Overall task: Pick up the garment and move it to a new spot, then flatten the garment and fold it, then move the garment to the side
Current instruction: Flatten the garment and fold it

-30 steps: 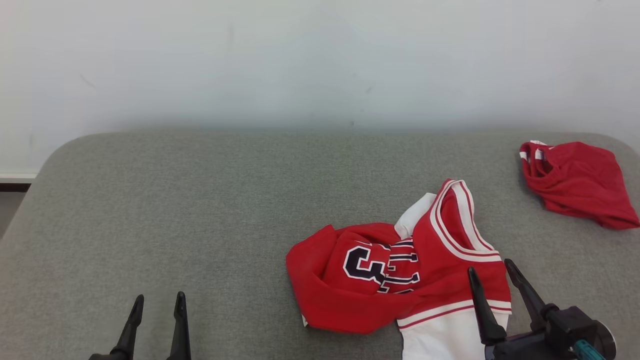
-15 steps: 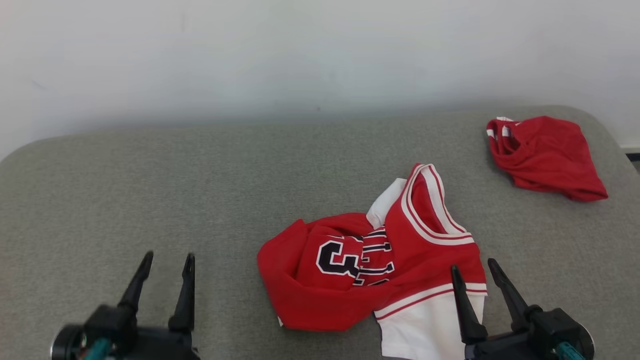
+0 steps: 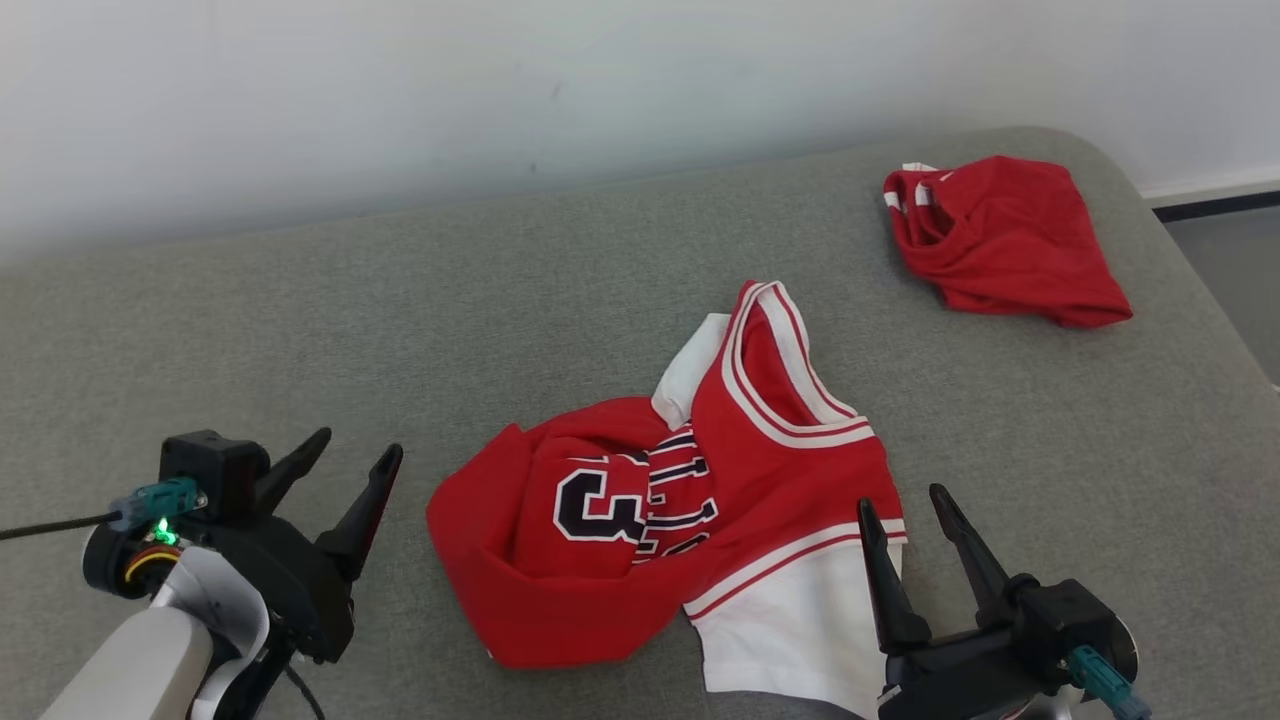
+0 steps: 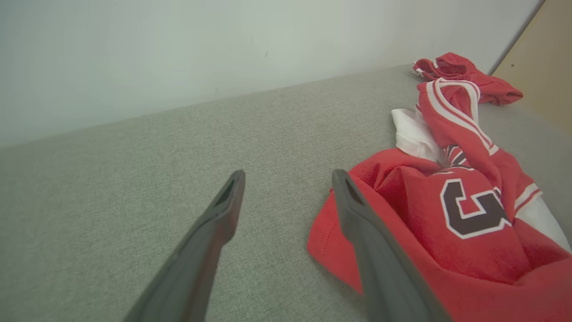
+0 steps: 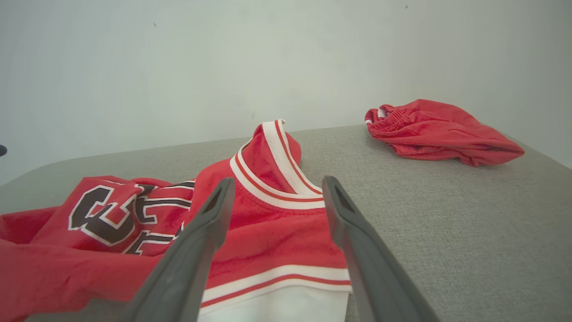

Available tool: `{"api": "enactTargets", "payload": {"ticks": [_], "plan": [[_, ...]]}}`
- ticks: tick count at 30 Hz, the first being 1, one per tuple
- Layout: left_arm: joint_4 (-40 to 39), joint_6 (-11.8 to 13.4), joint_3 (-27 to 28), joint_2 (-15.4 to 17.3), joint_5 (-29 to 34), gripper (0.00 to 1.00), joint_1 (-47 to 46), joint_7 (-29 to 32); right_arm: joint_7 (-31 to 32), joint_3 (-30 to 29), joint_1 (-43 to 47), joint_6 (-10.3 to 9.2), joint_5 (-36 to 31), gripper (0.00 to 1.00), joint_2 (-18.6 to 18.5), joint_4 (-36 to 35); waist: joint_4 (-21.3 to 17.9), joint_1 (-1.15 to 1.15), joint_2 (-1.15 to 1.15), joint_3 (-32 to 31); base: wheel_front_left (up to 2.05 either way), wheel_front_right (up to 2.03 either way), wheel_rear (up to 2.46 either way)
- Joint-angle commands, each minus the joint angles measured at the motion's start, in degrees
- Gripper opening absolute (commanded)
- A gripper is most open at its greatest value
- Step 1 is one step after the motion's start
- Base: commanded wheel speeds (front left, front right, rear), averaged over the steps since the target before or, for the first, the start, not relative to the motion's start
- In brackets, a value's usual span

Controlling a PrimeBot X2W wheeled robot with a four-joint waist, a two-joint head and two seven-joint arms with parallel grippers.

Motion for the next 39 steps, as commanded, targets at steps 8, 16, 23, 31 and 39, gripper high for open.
{"api": "enactTargets", "payload": {"ticks": [8, 16, 23, 31, 39], "plan": [[4.3, 0.1, -9.7, 4.0, -9.5, 1.00, -3.9, 2.3, -0.2, 0.3, -1.4, -0.15, 0.1, 1.00, 1.1, 1.2, -4.6, 0.00, 0.00, 2.4, 0.00, 0.00, 0.00], [11.6, 0.1, -16.3, 4.4, -11.4, 1.00, -6.6, 1.1, -0.2, 0.5, -2.2, -0.15, 0.1, 1.00, 1.5, 2.1, -7.0, 0.00, 0.00, 3.1, 0.00, 0.00, 0.00], [17.8, 0.1, -20.8, 2.6, -15.7, 0.05, -7.7, 0.7, -0.2, -0.1, -1.8, -0.16, -0.1, 1.00, 1.6, 1.9, -7.6, 0.00, 0.00, 3.4, 0.00, 0.00, 0.00], [19.7, 0.1, -23.3, 1.7, -17.6, 0.00, -10.2, -6.0, -0.2, -1.2, -0.8, -0.15, -0.9, 1.00, 1.4, 1.2, -4.4, 0.00, 0.00, 1.4, 0.00, 0.00, 0.00], [17.6, 2.1, -18.8, 3.5, -19.5, 0.00, -6.5, -16.1, -0.2, -2.7, 1.3, -0.15, -0.6, 1.00, 0.6, 1.2, 2.7, 0.00, 0.00, -1.8, 0.00, 0.00, 0.00]]}}
